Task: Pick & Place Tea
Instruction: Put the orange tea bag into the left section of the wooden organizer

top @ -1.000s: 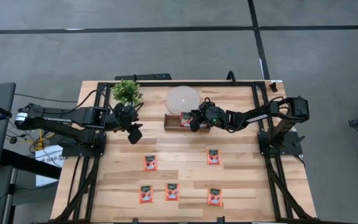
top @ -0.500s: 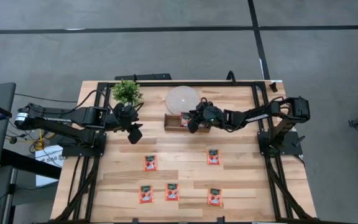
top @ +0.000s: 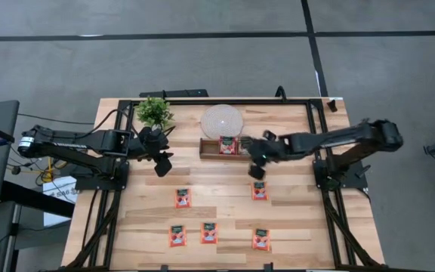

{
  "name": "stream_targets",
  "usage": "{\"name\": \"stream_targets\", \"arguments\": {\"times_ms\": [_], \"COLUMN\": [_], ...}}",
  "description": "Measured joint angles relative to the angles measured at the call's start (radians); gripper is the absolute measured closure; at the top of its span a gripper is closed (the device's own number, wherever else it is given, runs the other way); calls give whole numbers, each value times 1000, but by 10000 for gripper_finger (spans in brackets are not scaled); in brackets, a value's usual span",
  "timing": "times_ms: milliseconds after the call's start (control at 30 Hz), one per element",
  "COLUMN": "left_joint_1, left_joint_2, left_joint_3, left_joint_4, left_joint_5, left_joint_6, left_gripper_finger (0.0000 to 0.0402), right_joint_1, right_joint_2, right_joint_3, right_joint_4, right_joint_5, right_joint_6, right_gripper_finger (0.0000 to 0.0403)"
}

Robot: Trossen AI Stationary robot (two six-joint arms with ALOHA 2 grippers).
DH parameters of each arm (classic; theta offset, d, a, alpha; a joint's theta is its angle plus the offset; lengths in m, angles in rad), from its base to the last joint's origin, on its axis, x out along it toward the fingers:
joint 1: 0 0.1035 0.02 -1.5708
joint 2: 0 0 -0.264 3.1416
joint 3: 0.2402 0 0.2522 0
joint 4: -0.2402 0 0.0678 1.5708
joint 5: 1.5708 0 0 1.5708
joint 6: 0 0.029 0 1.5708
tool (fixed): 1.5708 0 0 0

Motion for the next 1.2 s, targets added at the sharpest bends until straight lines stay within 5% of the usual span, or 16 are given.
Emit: {"name": "stream_targets", "arguments": {"times_ms": [200, 733, 1200], "left_joint_1": [0, 0, 0], "left_joint_2": [0, 0, 0], "left_joint_3": [0, 0, 0], "left_joint_4": [9, 20, 19], "left_joint_5": [0, 38, 43], "left_joint_6": [0, -21, -23], "left_gripper_finger": [259, 259, 259], "right_joint_1": [121, 226, 246], "right_joint_2": [-76, 76, 170], "right_joint_3": [-2, -71, -71], "right_joint_4": [-244, -252, -213], "right_joint_5": [-44, -107, -129], "right_joint_6": [119, 271, 188], "right_gripper_finger": [357, 354, 274]}}
